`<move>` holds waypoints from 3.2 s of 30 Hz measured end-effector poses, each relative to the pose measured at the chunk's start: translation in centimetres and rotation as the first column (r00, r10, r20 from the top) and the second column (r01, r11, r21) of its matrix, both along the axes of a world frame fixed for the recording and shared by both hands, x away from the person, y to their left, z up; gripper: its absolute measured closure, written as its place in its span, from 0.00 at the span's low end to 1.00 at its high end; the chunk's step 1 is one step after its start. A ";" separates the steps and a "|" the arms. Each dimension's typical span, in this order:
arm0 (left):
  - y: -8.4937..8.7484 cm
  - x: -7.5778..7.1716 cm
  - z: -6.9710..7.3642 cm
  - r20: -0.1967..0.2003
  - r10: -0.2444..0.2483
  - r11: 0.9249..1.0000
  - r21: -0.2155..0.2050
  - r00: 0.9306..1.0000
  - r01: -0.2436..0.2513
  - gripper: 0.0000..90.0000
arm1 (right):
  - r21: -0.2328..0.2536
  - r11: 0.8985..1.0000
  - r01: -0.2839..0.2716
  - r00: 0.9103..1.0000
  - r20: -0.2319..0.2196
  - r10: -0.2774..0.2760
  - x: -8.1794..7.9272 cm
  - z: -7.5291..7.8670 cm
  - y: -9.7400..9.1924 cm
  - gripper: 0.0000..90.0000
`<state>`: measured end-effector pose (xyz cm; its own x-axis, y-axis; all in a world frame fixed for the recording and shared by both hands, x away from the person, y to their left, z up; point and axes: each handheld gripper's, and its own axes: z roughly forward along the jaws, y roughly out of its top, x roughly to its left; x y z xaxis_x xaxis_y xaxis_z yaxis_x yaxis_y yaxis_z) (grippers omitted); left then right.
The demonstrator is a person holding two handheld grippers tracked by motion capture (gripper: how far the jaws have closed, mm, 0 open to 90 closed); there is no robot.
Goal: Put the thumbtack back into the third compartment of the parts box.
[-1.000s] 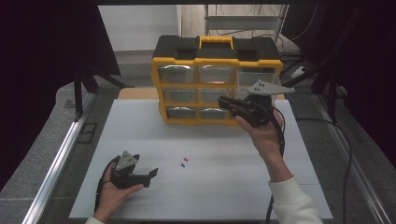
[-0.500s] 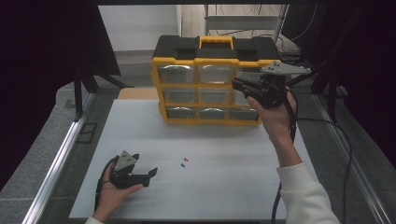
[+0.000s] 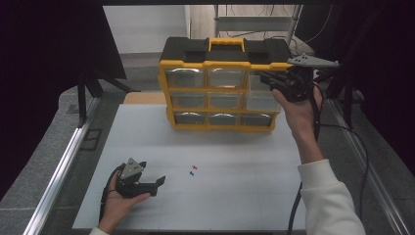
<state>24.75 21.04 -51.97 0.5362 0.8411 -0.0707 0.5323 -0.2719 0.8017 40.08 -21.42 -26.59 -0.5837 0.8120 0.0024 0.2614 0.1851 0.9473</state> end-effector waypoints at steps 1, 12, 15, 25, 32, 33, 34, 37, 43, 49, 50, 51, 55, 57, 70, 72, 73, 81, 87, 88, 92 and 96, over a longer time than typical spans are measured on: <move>0.0 0.0 0.0 0.000 0.000 1.000 0.000 1.000 0.000 0.11 | -0.012 1.000 0.015 1.000 -0.003 -0.015 0.3 -0.1 -0.2 0.91; 0.0 0.0 0.0 -0.001 0.001 1.000 0.001 1.000 -0.001 0.11 | -0.008 0.999 -0.046 0.999 0.013 0.046 -0.4 -0.4 1.2 0.38; 0.0 0.0 0.0 -0.001 0.001 1.000 0.001 1.000 -0.001 0.11 | 0.011 0.994 -0.109 0.994 0.021 0.108 -1.0 -0.5 2.0 0.38; 0.0 0.0 0.0 -0.003 -0.001 1.000 0.004 1.000 0.001 0.11 | 0.030 0.967 -0.254 0.967 0.027 0.253 -3.2 -1.2 4.3 0.38; 0.0 -0.1 0.0 -0.002 -0.001 1.000 0.004 1.000 0.001 0.11 | 0.029 0.949 -0.313 0.950 0.011 0.313 -4.5 -2.3 5.8 0.38; 0.0 -0.1 0.0 -0.002 0.001 1.000 0.004 1.000 -0.001 0.11 | 0.026 0.945 -0.327 0.945 0.005 0.327 -4.9 -2.7 6.2 0.38; 0.0 -0.1 0.0 -0.002 0.001 1.000 0.004 1.000 -0.001 0.11 | 0.021 0.942 -0.336 0.942 -0.002 0.336 -5.1 -3.0 6.3 0.38; 0.0 -0.1 0.0 -0.002 0.002 1.000 0.002 1.000 -0.002 0.11 | 0.013 0.938 -0.346 0.938 -0.005 0.346 -5.4 -3.5 6.6 0.38; 0.0 -0.1 0.0 -0.003 -0.002 1.000 0.004 1.000 0.002 0.11 | 0.016 0.927 -0.374 0.927 -0.027 0.374 -6.3 -5.6 7.2 0.38; 0.0 -0.1 0.0 -0.001 0.000 1.000 0.005 1.000 0.000 0.11 | 0.010 0.919 -0.395 0.917 -0.051 0.395 -6.5 -7.0 7.5 0.38; 0.0 -0.1 0.0 -0.001 0.000 1.000 0.005 1.000 0.000 0.11 | 0.008 0.919 -0.394 0.918 -0.052 0.394 -6.6 -7.2 7.5 0.38; 0.0 -0.1 0.0 -0.001 0.001 1.000 0.006 1.000 -0.001 0.11 | 0.007 0.920 -0.392 0.918 -0.054 0.392 -6.6 -7.6 7.5 0.38; 0.0 -0.1 0.0 0.002 0.001 1.000 0.006 1.000 -0.001 0.11 | -0.001 0.920 -0.392 0.918 -0.069 0.391 -6.7 -8.8 7.7 0.38; 0.0 -0.1 0.0 0.002 0.001 1.000 0.006 1.000 -0.002 0.11 | 0.005 0.917 -0.400 0.914 -0.076 0.399 -6.7 -9.4 7.9 0.37; -0.1 -0.2 0.0 0.001 0.001 1.000 0.007 1.000 -0.001 0.11 | -0.007 0.919 -0.395 0.912 -0.123 0.391 -6.0 -12.6 8.8 0.37; -0.1 -0.2 0.1 0.005 -0.001 1.000 0.005 1.000 0.001 0.11 | -0.011 0.917 -0.400 0.908 -0.143 0.394 -5.9 -13.3 9.1 0.37; -0.1 -0.2 0.1 0.005 -0.001 1.000 0.005 1.000 0.001 0.11 | -0.013 0.917 -0.399 0.907 -0.153 0.393 -5.9 -13.7 9.2 0.37; -0.1 -0.2 0.1 0.004 -0.007 1.000 0.008 1.000 0.007 0.11 | -0.072 0.917 -0.393 0.905 -0.205 0.372 -5.4 -15.9 10.2 0.37; -0.1 -0.2 0.1 0.003 -0.006 1.000 0.007 1.000 0.006 0.11 | -0.107 0.913 -0.393 0.902 -0.237 0.361 -4.8 -17.6 11.0 0.38; -0.1 -0.2 0.1 0.002 -0.006 1.000 0.007 1.000 0.006 0.11 | -0.110 0.913 -0.394 0.902 -0.240 0.360 -4.8 -17.8 11.1 0.38; -0.2 -0.2 0.1 0.002 -0.006 1.000 0.007 1.000 0.006 0.11 | -0.125 0.909 -0.397 0.899 -0.255 0.357 -4.6 -18.4 11.5 0.38; -0.2 -0.2 0.1 0.002 -0.006 1.000 0.006 1.000 0.006 0.11 | -0.148 0.904 -0.401 0.894 -0.276 0.352 -4.4 -19.5 12.1 0.38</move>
<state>24.53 20.89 -51.89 0.5417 0.8382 -0.0640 0.5285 -0.2804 0.8013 35.69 -9.28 -46.08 -0.8475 0.5291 0.0433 0.3467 0.4900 0.7998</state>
